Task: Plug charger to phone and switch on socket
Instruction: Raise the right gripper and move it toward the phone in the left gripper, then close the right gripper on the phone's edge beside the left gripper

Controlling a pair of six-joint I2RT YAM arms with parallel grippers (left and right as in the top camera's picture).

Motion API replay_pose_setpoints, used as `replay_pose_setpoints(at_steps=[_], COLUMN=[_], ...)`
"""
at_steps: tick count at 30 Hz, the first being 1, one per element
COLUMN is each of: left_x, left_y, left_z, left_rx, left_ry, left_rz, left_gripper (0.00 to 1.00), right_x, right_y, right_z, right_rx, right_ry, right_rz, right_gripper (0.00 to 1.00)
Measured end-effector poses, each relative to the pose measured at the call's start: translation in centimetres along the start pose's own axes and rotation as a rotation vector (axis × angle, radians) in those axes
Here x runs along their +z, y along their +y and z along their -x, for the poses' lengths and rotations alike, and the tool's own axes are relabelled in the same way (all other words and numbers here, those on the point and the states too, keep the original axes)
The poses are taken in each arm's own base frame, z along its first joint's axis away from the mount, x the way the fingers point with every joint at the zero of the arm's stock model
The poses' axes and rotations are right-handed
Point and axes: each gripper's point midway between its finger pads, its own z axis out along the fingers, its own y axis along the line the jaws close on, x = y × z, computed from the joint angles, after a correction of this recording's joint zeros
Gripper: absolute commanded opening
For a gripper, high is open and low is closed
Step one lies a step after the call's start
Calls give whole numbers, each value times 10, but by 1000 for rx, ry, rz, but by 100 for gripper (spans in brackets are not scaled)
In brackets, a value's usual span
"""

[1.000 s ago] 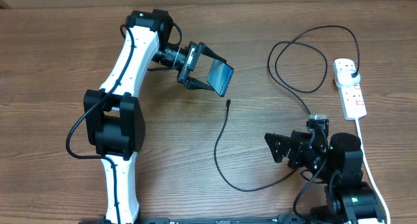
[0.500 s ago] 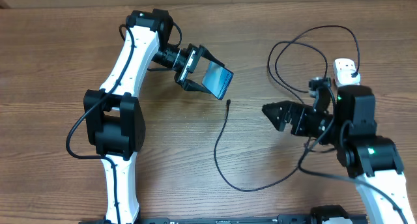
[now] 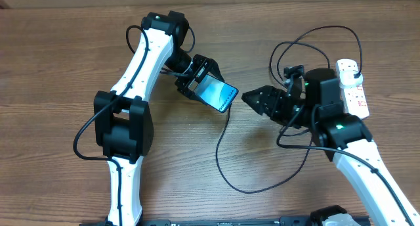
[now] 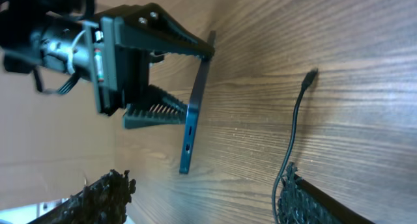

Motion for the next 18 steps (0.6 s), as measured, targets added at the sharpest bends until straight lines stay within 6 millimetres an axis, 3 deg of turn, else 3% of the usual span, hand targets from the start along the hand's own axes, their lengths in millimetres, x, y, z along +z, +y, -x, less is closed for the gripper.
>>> replay_pose_setpoints(at_steps=[5,13,18], left_x=[2,2,4], left_y=[0,1,1], left_z=[-1,-1,-1], left_rx=[-10,-12,-8], left_ry=[-3,-9,-16], left_rz=[7,11,19], left_gripper=[16,17,18], right_x=[34,90,103], right_y=[-3,11,9], right_z=[-9,-12,-18], right_rx=[61,44,56], right_ry=[16,24,38], right_rz=[-57,0,-9], right_gripper=[73,53,40])
